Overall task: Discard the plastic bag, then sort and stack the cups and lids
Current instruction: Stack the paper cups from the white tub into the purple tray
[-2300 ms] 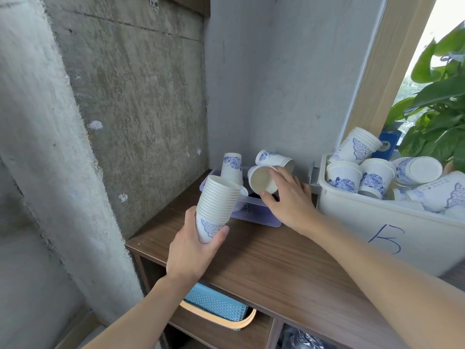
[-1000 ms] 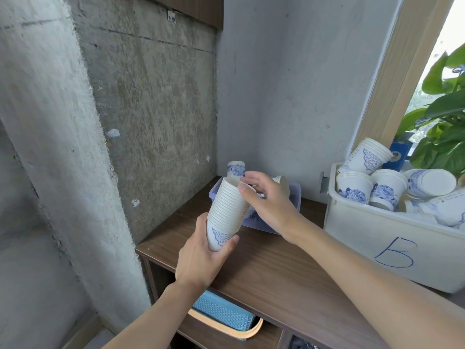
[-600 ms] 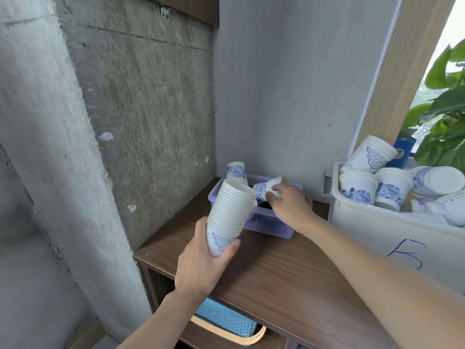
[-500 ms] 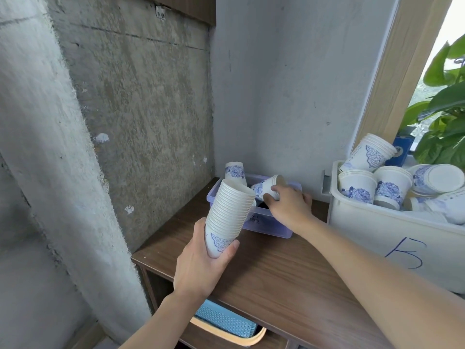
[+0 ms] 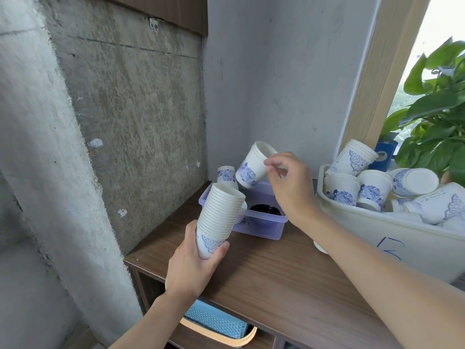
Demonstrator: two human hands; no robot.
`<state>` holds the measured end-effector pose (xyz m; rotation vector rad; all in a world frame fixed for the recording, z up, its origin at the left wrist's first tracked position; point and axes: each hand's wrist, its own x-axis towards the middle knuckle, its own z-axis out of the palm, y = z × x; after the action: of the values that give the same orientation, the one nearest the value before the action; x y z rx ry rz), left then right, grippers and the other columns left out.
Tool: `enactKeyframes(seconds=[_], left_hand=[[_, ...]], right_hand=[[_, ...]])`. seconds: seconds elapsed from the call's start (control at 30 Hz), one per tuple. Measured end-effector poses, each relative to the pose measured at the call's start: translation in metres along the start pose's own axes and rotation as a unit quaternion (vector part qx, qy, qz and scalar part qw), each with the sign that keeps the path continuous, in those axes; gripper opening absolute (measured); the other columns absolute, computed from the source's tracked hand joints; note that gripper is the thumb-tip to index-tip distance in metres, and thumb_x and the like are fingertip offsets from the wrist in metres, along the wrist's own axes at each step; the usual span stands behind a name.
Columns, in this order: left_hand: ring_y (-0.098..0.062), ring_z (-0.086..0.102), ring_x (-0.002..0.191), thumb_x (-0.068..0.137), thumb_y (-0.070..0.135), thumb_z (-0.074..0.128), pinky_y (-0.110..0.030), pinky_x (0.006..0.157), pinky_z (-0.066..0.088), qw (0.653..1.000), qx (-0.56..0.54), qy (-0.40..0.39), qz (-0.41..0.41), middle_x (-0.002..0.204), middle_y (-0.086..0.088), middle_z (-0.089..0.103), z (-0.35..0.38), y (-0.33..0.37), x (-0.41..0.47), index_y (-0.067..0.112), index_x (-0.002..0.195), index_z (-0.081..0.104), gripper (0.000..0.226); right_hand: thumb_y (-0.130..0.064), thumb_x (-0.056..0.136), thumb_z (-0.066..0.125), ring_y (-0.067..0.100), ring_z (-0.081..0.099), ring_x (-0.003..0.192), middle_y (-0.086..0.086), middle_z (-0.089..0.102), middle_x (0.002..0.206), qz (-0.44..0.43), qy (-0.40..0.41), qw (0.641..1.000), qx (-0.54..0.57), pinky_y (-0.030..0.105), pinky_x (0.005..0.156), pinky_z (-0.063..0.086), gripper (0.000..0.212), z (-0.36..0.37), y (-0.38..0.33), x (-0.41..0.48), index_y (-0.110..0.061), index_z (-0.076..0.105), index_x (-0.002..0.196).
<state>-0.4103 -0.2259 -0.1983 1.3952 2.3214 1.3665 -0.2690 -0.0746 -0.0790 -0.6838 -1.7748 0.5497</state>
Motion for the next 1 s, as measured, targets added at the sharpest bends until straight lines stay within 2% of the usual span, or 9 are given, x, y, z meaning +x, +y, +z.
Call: enactKeyframes(seconds=[0.1, 0.33, 0.47, 0.53, 0.6, 0.73, 0.8, 0.9, 1.0], left_hand=[[0.001, 0.058, 0.083, 0.077, 0.067, 0.061, -0.018, 0.066, 0.04, 1.0, -0.005, -0.006, 0.004, 0.102, 0.021, 0.058, -0.001, 0.0, -0.001, 0.041, 0.126, 0.031, 0.063], [-0.002, 0.06, 0.083, 0.077, 0.067, 0.061, -0.028, 0.072, 0.047, 1.0, -0.016, 0.006, 0.0, 0.098, 0.022, 0.058, -0.001, 0.0, -0.001, 0.043, 0.123, 0.03, 0.061], [0.001, 0.059, 0.083, 0.077, 0.066, 0.062, -0.023, 0.068, 0.044, 1.0, -0.018, 0.005, 0.005, 0.099, 0.024, 0.057, -0.001, -0.001, -0.001, 0.043, 0.124, 0.03, 0.062], [-0.001, 0.059, 0.083, 0.078, 0.065, 0.063, -0.023, 0.068, 0.044, 1.0, -0.021, 0.008, 0.004, 0.099, 0.023, 0.057, -0.001, 0.0, -0.001, 0.043, 0.124, 0.029, 0.061], [-0.004, 0.059, 0.083, 0.078, 0.064, 0.063, -0.026, 0.07, 0.045, 1.0, -0.027, 0.014, 0.001, 0.1, 0.022, 0.058, -0.001, -0.001, -0.001, 0.042, 0.125, 0.03, 0.061], [0.0, 0.059, 0.084, 0.076, 0.067, 0.061, -0.018, 0.066, 0.041, 1.0, -0.028, 0.007, 0.007, 0.101, 0.02, 0.058, -0.002, -0.001, -0.001, 0.041, 0.126, 0.029, 0.065], [-0.002, 0.06, 0.083, 0.076, 0.068, 0.06, -0.023, 0.068, 0.045, 0.999, -0.03, 0.008, 0.007, 0.1, 0.02, 0.058, -0.002, -0.001, -0.001, 0.042, 0.125, 0.028, 0.064], [-0.007, 0.061, 0.084, 0.077, 0.068, 0.061, -0.031, 0.074, 0.05, 0.999, -0.032, 0.012, 0.006, 0.1, 0.02, 0.058, -0.001, -0.003, -0.001, 0.043, 0.123, 0.027, 0.062], [-0.007, 0.062, 0.085, 0.076, 0.07, 0.061, -0.033, 0.074, 0.052, 0.999, -0.038, 0.015, 0.007, 0.101, 0.018, 0.059, -0.001, -0.004, -0.001, 0.043, 0.123, 0.027, 0.064]], right_hand=[[0.0, 0.088, 0.058, 0.014, 0.06, 0.089, -0.008, 0.061, 0.091, -0.001, -0.002, 0.999, 0.052, 0.018, 0.077, 0.049, 0.019, -0.006, -0.026, 0.003, -0.019, 0.059, 0.092], [0.005, 0.087, 0.052, 0.009, 0.059, 0.088, -0.004, 0.065, 0.092, -0.008, -0.115, 0.991, 0.064, 0.027, 0.081, 0.051, 0.027, 0.0, -0.042, 0.003, -0.017, 0.062, 0.1], [0.005, 0.084, 0.054, 0.012, 0.061, 0.085, -0.003, 0.067, 0.089, -0.011, -0.173, 0.983, 0.065, 0.027, 0.08, 0.05, 0.027, 0.001, -0.039, 0.003, -0.017, 0.066, 0.094], [-0.003, 0.087, 0.058, 0.006, 0.06, 0.085, -0.004, 0.067, 0.089, -0.003, -0.24, 0.969, 0.056, 0.02, 0.079, 0.046, 0.018, 0.004, -0.038, 0.0, -0.017, 0.068, 0.09], [-0.016, 0.091, 0.058, 0.004, 0.06, 0.091, -0.005, 0.066, 0.098, 0.02, -0.239, 0.969, 0.064, 0.017, 0.083, 0.045, 0.012, 0.01, -0.036, -0.003, -0.021, 0.069, 0.089], [-0.025, 0.096, 0.054, 0.005, 0.058, 0.106, -0.005, 0.063, 0.117, 0.094, -0.25, 0.96, 0.079, 0.011, 0.086, 0.044, 0.026, 0.019, -0.032, -0.008, -0.018, 0.061, 0.119], [-0.028, 0.096, 0.054, 0.006, 0.056, 0.114, -0.001, 0.06, 0.126, 0.115, -0.271, 0.951, 0.098, 0.015, 0.095, 0.043, 0.037, 0.022, -0.03, -0.012, -0.014, 0.053, 0.13], [-0.031, 0.095, 0.054, 0.006, 0.052, 0.121, 0.0, 0.055, 0.136, 0.115, -0.286, 0.946, 0.102, 0.027, 0.107, 0.04, 0.046, 0.025, -0.027, -0.015, -0.012, 0.048, 0.137], [-0.035, 0.094, 0.054, 0.004, 0.053, 0.121, -0.001, 0.055, 0.136, 0.121, -0.299, 0.94, 0.109, 0.028, 0.106, 0.041, 0.048, 0.026, -0.026, -0.014, -0.014, 0.049, 0.137]])
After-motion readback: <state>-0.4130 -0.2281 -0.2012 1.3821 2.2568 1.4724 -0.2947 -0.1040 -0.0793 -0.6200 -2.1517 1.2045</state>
